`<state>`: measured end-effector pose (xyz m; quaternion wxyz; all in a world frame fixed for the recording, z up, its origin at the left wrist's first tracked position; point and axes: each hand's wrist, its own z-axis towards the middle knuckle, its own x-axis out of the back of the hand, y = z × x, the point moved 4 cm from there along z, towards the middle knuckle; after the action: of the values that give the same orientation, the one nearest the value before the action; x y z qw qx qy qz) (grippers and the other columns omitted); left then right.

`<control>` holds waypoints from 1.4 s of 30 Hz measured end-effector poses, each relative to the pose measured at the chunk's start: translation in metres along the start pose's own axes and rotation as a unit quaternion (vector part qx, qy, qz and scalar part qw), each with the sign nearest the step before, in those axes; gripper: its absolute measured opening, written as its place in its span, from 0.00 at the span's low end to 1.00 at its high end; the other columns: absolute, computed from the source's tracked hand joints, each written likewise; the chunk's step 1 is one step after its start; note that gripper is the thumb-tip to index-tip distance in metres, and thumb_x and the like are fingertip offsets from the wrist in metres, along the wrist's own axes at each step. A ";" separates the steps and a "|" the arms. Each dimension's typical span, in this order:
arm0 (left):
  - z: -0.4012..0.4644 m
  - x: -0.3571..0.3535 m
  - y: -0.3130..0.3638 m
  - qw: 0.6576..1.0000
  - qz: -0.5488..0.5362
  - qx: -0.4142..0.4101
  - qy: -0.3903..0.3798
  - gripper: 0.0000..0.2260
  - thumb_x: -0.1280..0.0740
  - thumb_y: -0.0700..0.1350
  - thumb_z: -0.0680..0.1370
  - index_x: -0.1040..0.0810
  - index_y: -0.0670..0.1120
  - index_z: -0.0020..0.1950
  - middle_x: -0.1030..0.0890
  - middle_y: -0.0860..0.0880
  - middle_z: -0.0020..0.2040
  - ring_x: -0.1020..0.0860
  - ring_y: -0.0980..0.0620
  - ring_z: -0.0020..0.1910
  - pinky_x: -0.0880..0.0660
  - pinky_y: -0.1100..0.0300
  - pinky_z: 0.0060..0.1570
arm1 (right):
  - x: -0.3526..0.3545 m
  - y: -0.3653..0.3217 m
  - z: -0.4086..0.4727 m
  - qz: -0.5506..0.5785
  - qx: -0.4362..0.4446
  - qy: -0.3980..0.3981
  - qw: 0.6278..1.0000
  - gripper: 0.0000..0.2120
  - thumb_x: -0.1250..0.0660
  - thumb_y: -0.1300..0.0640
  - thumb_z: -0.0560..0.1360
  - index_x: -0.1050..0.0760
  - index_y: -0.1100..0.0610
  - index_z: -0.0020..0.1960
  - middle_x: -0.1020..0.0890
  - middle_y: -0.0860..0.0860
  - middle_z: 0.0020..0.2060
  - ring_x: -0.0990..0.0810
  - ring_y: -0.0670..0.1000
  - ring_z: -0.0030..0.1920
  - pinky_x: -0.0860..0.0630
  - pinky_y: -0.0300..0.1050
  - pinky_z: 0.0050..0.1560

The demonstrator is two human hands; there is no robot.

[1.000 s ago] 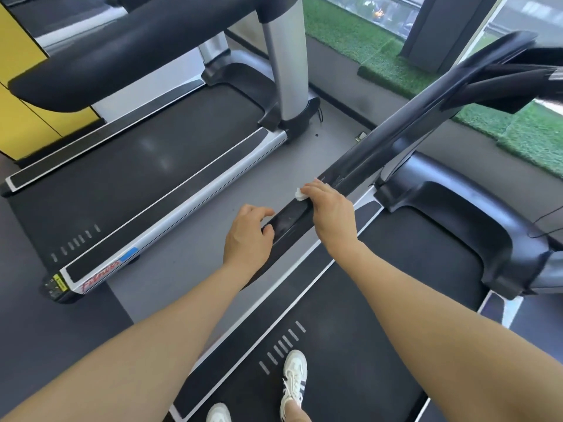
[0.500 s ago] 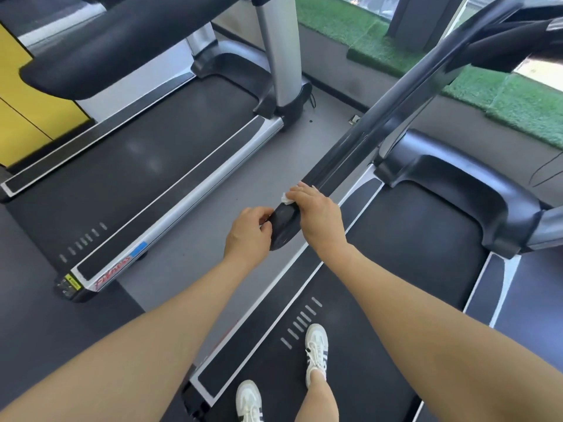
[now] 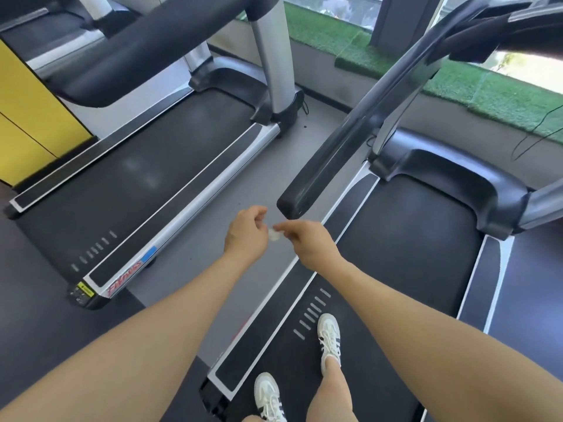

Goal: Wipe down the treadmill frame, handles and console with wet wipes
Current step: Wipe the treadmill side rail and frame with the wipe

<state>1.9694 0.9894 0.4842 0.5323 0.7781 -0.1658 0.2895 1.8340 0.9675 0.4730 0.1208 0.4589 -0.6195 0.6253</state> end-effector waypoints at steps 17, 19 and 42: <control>0.044 -0.008 0.078 0.952 -0.292 0.092 -0.024 0.04 0.37 0.44 0.80 0.25 0.44 0.50 0.19 0.42 0.52 0.20 0.48 0.48 0.21 0.55 0.52 | 0.101 -0.027 0.028 -0.059 0.105 0.111 0.986 0.17 0.37 0.61 0.77 0.29 0.57 0.65 0.29 0.50 0.62 0.29 0.51 0.61 0.28 0.43 0.50; 0.054 -0.017 0.095 0.943 -0.319 0.087 -0.035 0.08 0.38 0.47 0.81 0.25 0.43 0.53 0.19 0.43 0.50 0.19 0.49 0.48 0.21 0.57 0.50 | 0.108 -0.019 0.033 -0.100 0.141 0.081 0.982 0.22 0.39 0.64 0.76 0.33 0.57 0.70 0.30 0.51 0.66 0.32 0.53 0.65 0.26 0.48 0.55; 0.157 -0.064 0.138 0.995 -0.024 -0.018 0.092 0.09 0.41 0.47 0.81 0.22 0.48 0.54 0.21 0.51 0.56 0.25 0.53 0.56 0.29 0.56 0.58 | 0.203 0.100 0.172 -0.240 0.098 0.200 0.945 0.20 0.39 0.75 0.70 0.21 0.59 0.56 0.18 0.51 0.52 0.23 0.55 0.59 0.31 0.40 0.39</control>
<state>1.8847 0.7885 0.5030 0.5662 0.7419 -0.1027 0.3440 1.7239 0.7108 0.5211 0.3430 0.4690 -0.3902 0.7142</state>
